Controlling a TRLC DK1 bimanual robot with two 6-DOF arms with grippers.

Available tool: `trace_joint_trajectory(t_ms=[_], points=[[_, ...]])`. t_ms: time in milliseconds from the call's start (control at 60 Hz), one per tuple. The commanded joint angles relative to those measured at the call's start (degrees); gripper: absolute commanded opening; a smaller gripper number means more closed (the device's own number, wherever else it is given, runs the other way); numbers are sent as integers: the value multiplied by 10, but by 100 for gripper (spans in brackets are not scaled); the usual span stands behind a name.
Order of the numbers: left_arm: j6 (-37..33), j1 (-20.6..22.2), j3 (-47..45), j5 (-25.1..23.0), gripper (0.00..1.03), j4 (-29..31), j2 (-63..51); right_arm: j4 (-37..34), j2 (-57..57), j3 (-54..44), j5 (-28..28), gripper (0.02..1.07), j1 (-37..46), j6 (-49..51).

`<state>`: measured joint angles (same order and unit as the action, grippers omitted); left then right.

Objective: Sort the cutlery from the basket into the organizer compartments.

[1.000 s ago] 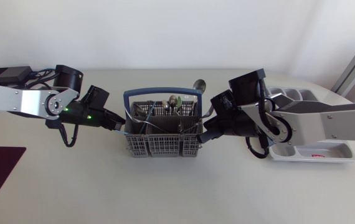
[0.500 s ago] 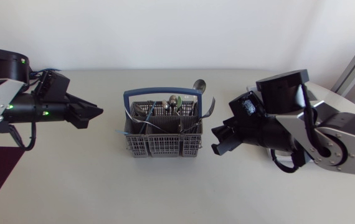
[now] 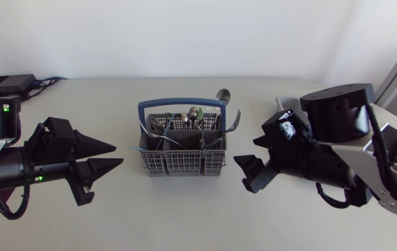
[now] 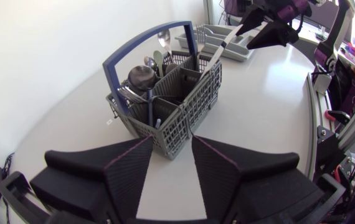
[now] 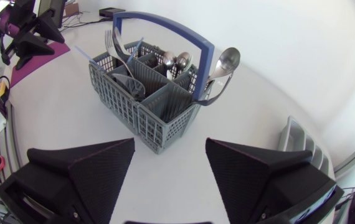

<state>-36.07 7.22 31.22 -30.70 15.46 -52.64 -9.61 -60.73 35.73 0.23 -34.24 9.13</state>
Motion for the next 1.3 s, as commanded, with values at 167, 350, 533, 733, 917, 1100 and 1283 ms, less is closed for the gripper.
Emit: trace_joint_trajectory(t_ms=[167, 350, 533, 733, 917, 1100, 1283], points=[[-13, 25, -32, 25, 46, -76, -29, -5, 3, -19, 2, 86, -9, 5], [-10, 44, -34, 29, 46, -118, -67, 3, -5, -22, 2, 86, -13, 4], [-8, 57, -31, 42, 46, -153, -105, 11, -14, -22, 2, 86, -13, 5], [-5, 57, -24, 43, 38, -179, -134, 20, -26, -23, 1, 86, -13, 5], [-1, 57, -20, 43, 32, -206, -158, 28, -35, -22, 0, 86, -14, 6], [3, 60, -14, 43, 24, -224, -169, 35, -42, -24, -1, 86, -14, 6], [12, 64, -7, 43, 15, -235, -172, 36, -47, -25, -1, 86, -13, 9]])
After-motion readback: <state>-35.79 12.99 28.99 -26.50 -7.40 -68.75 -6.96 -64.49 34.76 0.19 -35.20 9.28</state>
